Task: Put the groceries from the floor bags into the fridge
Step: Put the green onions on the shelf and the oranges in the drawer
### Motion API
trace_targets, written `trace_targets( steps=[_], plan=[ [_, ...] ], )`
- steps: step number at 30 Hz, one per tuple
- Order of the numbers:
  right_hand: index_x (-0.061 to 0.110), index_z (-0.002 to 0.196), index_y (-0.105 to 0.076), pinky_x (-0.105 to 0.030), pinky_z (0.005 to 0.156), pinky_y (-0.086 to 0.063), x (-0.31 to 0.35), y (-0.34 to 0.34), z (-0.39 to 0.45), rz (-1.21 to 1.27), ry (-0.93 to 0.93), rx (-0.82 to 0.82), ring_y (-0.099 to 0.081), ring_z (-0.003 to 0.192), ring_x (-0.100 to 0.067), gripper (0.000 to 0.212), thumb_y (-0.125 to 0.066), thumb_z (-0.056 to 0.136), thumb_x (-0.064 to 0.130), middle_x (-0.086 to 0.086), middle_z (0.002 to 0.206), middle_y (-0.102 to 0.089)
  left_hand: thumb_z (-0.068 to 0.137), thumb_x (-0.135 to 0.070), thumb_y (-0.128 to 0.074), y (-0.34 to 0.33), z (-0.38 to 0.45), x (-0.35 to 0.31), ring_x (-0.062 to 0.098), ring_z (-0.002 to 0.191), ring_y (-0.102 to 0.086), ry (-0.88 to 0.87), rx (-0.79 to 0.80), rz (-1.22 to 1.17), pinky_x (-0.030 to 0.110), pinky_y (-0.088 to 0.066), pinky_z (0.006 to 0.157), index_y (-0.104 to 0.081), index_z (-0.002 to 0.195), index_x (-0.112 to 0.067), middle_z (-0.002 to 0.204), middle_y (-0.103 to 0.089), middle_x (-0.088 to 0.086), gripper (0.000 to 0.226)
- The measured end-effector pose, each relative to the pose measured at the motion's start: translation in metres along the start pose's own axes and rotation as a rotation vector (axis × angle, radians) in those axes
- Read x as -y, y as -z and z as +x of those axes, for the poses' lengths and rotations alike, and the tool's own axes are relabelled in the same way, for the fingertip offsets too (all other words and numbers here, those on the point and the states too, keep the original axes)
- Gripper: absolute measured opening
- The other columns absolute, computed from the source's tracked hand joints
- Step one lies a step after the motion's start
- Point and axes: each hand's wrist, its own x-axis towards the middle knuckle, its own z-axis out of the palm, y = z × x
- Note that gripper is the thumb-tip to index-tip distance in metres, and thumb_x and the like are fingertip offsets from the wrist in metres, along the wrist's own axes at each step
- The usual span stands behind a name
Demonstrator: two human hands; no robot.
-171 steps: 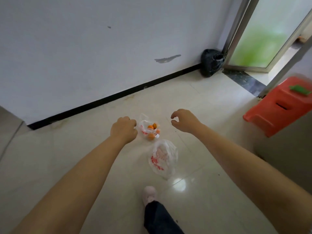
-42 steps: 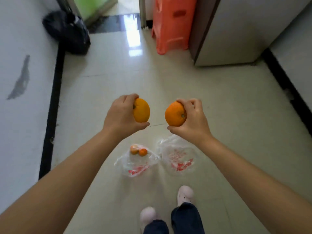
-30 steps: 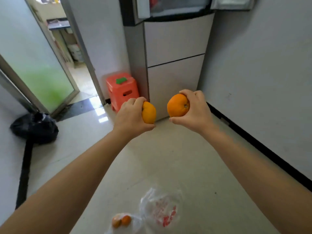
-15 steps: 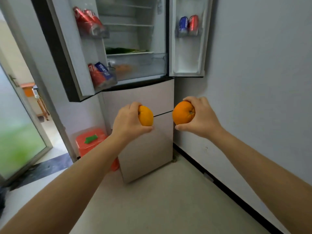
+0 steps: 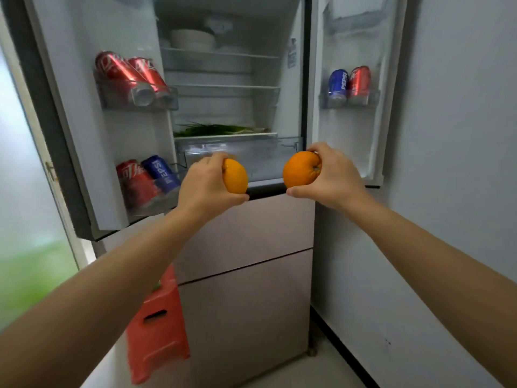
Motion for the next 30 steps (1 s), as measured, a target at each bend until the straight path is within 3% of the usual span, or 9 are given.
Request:
trace_targets(
  steps=[8, 11, 16, 20, 24, 30],
  plan=[
    [0.017, 0.127, -0.045, -0.033, 0.086, -0.043, -0.026, -0.049, 0.176, 0.007, 0.089, -0.02, -0.051, 0.114, -0.026, 0.073, -0.079, 0.067, 0.037, -0.007, 0.127, -0.054, 0.069, -0.032, -0.08, -0.027, 0.169, 0.045, 0.026, 0.113, -0.053, 0.096, -0.096, -0.095, 0.038, -0.046, 0.091, -0.045, 0.13, -0.015, 0.128, -0.054, 0.01, 0.072],
    [0.017, 0.128, -0.043, -0.031, 0.083, -0.04, -0.04, -0.07, 0.231, 0.022, 0.091, 0.007, -0.051, 0.114, -0.026, 0.072, -0.078, 0.068, 0.037, -0.007, 0.128, -0.053, 0.07, -0.034, -0.079, -0.047, 0.218, 0.058, 0.022, 0.105, -0.052, 0.108, -0.074, -0.059, 0.033, -0.043, 0.081, -0.048, 0.125, -0.014, 0.123, -0.055, 0.008, 0.066],
    [0.015, 0.128, -0.044, -0.031, 0.082, -0.04, -0.068, -0.112, 0.327, 0.002, 0.122, 0.085, -0.05, 0.116, -0.028, 0.071, -0.077, 0.069, 0.038, -0.008, 0.129, -0.052, 0.07, -0.037, -0.079, -0.093, 0.298, 0.08, 0.025, 0.107, -0.054, 0.17, -0.028, 0.003, 0.034, -0.044, 0.081, -0.049, 0.121, -0.013, 0.118, -0.055, 0.007, 0.064],
    [0.015, 0.125, -0.049, -0.034, 0.081, -0.045, -0.095, -0.147, 0.408, -0.126, 0.15, 0.202, -0.052, 0.105, -0.026, 0.069, -0.077, 0.068, 0.042, -0.009, 0.126, -0.055, 0.07, -0.036, -0.078, -0.13, 0.371, 0.095, 0.019, 0.091, -0.048, 0.238, 0.058, 0.075, 0.031, -0.042, 0.075, -0.054, 0.116, -0.011, 0.101, -0.05, 0.003, 0.057],
    [0.013, 0.122, -0.052, -0.035, 0.08, -0.046, -0.116, -0.178, 0.482, -0.304, 0.183, 0.352, -0.05, 0.097, -0.024, 0.066, -0.076, 0.068, 0.044, -0.009, 0.122, -0.057, 0.074, -0.036, -0.074, -0.167, 0.44, 0.106, 0.021, 0.088, -0.049, 0.246, 0.185, 0.226, 0.029, -0.041, 0.07, -0.058, 0.111, -0.007, 0.097, -0.052, 0.006, 0.05],
    [0.015, 0.121, -0.054, -0.034, 0.08, -0.053, -0.147, -0.247, 0.567, -0.479, 0.253, 0.612, -0.054, 0.093, -0.025, 0.069, -0.081, 0.062, 0.04, -0.004, 0.106, -0.054, 0.075, -0.041, -0.072, -0.229, 0.519, 0.137, 0.023, 0.097, -0.054, 0.222, 0.452, 0.415, 0.033, -0.048, 0.078, -0.054, 0.124, -0.01, 0.122, -0.057, 0.01, 0.061]
  ],
)
